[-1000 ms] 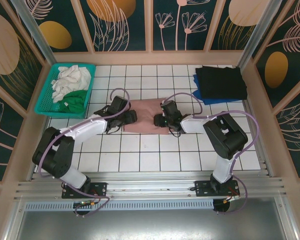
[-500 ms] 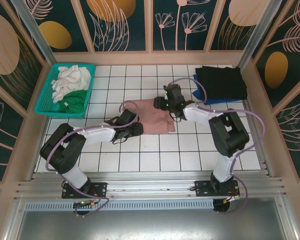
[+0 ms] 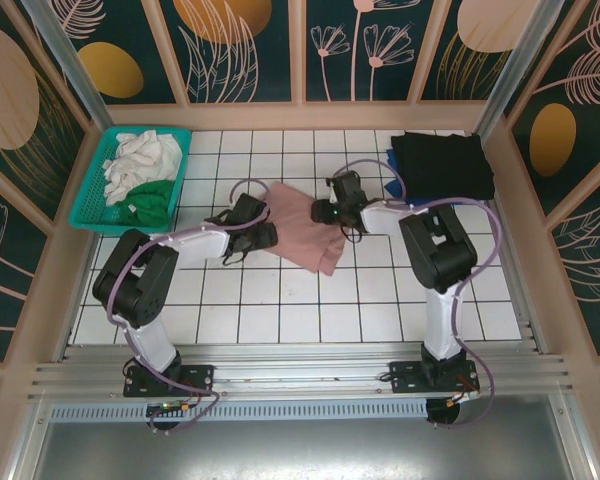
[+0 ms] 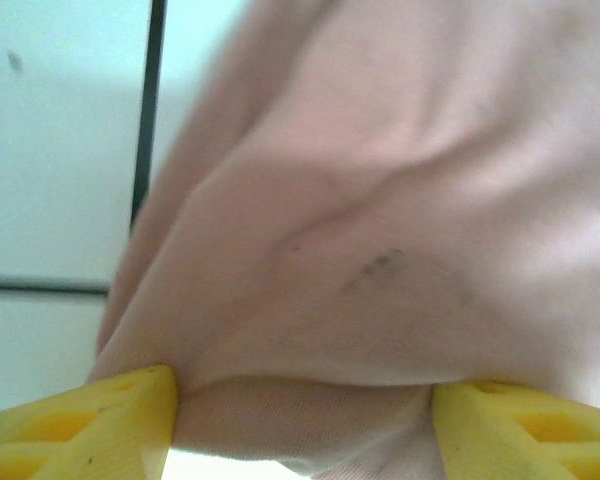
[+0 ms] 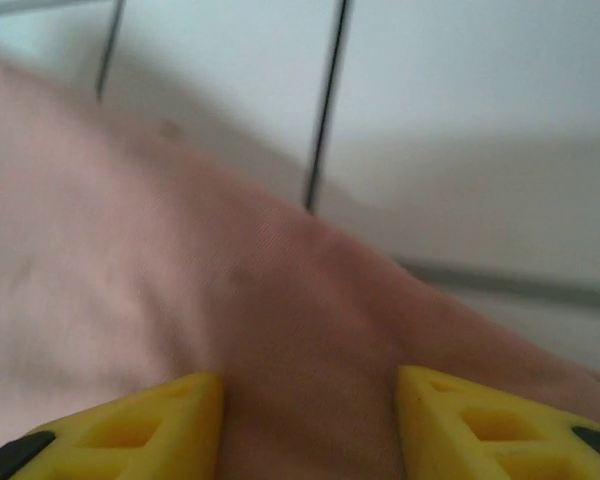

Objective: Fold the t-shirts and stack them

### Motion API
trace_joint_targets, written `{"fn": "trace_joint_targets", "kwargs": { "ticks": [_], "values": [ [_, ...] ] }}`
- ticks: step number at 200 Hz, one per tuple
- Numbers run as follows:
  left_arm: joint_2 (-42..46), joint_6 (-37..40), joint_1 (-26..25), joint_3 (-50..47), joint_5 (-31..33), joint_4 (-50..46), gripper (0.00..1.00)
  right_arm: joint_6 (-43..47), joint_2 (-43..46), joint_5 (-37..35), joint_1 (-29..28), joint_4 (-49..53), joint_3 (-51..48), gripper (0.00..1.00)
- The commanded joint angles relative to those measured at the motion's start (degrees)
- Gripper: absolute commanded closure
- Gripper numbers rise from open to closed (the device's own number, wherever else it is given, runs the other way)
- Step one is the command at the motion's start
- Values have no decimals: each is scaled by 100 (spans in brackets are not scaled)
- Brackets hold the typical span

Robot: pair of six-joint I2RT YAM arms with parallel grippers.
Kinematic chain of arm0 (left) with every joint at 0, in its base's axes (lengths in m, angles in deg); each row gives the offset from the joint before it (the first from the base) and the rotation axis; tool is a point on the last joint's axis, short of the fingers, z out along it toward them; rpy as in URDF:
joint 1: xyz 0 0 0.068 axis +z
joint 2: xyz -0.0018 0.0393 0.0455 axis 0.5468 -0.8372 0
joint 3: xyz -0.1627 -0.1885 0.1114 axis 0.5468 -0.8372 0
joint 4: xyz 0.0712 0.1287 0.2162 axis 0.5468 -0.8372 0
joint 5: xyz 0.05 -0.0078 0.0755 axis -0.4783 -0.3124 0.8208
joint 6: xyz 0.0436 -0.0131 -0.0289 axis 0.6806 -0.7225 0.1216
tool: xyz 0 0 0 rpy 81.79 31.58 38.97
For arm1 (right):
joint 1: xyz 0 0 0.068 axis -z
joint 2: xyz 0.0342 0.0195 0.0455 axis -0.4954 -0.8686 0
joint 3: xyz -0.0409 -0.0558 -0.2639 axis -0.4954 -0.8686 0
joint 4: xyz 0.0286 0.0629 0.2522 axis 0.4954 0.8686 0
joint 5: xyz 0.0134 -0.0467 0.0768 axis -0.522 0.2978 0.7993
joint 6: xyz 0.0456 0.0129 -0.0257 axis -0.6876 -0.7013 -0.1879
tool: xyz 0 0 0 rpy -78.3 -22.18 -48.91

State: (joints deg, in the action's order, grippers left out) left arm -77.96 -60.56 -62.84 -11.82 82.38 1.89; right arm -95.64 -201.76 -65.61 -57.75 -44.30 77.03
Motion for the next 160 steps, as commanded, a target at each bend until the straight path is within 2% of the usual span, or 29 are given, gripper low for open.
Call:
{"fn": "trace_joint_targets", "kwargs": {
  "ticks": [1, 32, 52, 64, 87, 107, 141, 160],
  "values": [
    [-449, 568, 34, 739, 78, -356, 30, -466, 799, -241, -4, 323, -1175, 51],
    [-1319, 818, 34, 1903, -332, -596, 29, -1190, 2261, -261, -146, 336, -2690, 51],
    [-1841, 922, 26, 2606, -776, -611, 29, -1273, 3171, -647, -12, 623, -2919, 42],
    [-2116, 954, 25, 3057, -918, -755, 29, -1175, 3402, -560, 274, 613, -2903, 39],
    [-2261, 992, 25, 3554, -990, -914, 28, -959, 3152, -240, 829, 530, -2626, 31],
    [-2000, 999, 25, 3461, -922, -918, 26, -717, 2590, 168, 1087, 308, -2267, 27],
    [-1093, 882, 1, 2213, -911, -603, 24, -415, 1800, 1031, 1143, -164, -1809, 25],
    [-606, 725, -110, 1320, -975, -295, 24, -362, 1509, 1261, 1125, -305, -1696, 25]
  ]
}}
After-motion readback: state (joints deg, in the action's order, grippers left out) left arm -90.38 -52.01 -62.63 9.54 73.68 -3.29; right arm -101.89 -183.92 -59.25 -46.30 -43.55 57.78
